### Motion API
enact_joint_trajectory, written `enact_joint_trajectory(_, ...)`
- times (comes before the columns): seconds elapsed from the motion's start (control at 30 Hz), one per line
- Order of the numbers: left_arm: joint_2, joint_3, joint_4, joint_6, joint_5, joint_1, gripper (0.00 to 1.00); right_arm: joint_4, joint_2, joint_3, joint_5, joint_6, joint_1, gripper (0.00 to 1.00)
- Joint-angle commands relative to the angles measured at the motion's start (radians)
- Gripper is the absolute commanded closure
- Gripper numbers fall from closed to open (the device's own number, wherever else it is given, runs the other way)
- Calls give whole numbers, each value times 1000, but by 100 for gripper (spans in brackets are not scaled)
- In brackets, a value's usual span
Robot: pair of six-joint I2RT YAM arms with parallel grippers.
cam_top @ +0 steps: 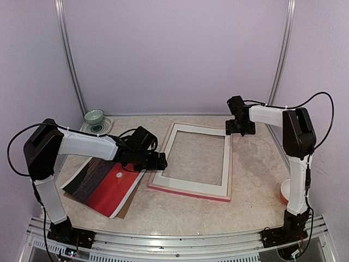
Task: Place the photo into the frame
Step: Press the mat board onto the glass panel.
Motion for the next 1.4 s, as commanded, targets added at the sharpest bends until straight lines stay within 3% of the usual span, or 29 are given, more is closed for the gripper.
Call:
enact_joint_trajectory(0.0, -33, -11, 10, -8, -20, -12, 5, -24, 56, 65, 26, -32, -19, 1)
enact_joint_trajectory(0.17, -35, -9, 3, -14, -27, -18, 1, -20, 107, 87, 0, -49, -19, 1)
enact_joint_trajectory(0.87, -15, 7, -10, -27, -46, -33, 1, -25, 184, 119, -59, -83, -19, 1)
enact_joint_trajectory(1.37, 19, 63, -31, 4, -99, 25, 1, 63, -78, -7, -284, -82, -10, 1)
